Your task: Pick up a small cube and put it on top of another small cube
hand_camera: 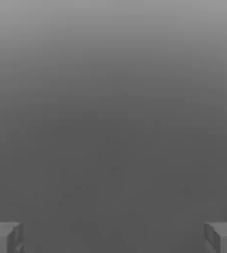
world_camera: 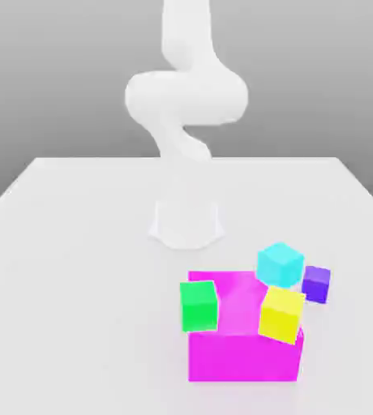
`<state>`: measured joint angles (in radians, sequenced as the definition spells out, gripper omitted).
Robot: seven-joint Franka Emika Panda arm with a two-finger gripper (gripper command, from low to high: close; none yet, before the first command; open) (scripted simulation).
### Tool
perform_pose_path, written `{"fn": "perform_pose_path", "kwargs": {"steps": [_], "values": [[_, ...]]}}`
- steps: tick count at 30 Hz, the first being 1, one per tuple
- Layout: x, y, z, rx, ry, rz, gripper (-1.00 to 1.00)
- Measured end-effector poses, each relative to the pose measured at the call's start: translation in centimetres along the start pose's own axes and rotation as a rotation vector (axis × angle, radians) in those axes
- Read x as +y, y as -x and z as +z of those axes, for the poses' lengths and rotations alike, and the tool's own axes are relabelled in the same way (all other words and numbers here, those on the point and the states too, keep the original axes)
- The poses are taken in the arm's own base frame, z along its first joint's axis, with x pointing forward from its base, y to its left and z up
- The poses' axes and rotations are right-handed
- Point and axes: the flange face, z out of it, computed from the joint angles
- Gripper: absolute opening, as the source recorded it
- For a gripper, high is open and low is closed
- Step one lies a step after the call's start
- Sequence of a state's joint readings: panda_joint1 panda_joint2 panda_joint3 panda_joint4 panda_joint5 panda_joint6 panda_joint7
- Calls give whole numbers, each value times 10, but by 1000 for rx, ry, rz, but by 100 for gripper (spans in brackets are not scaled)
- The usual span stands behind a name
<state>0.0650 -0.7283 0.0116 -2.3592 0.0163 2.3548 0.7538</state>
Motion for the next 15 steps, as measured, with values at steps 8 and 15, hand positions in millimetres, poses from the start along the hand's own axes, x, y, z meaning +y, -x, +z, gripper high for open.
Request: {"fn": "perform_pose_path", "kwargs": {"steps": [8,15], "values": [[-20,159,169,-319,51,-370,0],[22,325,244,-552,103,-711,0]]}}
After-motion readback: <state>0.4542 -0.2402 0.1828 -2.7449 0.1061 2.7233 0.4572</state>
